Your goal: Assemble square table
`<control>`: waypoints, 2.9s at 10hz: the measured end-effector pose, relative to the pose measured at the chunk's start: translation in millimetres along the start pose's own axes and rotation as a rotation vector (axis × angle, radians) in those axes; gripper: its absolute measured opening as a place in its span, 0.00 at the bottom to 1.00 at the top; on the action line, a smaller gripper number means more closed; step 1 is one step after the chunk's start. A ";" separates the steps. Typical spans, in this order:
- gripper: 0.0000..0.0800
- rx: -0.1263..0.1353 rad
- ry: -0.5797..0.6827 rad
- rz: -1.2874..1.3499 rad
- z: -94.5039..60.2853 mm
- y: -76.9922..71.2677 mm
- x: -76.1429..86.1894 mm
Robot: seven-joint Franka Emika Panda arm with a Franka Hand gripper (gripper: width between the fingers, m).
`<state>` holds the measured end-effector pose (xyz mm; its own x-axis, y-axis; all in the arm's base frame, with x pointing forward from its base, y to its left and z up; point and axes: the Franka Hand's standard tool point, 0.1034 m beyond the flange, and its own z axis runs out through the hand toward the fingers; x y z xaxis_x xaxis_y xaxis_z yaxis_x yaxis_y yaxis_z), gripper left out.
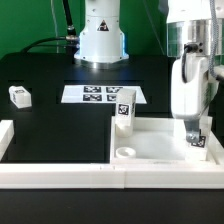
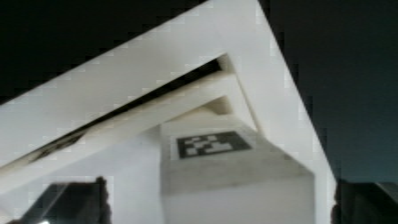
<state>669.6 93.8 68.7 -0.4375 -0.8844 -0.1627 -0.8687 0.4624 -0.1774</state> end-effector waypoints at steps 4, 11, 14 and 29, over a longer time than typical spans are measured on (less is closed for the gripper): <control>0.81 0.045 -0.013 -0.112 -38.6 -18.1 45.8; 0.81 0.065 0.008 -0.312 -45.1 -13.3 82.0; 0.81 0.100 0.001 -0.561 -87.9 -31.0 132.6; 0.81 -0.012 0.102 -1.778 -75.2 -17.8 239.3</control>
Offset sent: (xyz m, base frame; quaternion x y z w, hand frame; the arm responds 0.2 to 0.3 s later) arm 0.0160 -0.0544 0.0465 0.0380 -0.0587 -0.0143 0.9975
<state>562.9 -130.8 105.9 0.9289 -0.2700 0.2536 -0.2663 -0.9626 -0.0492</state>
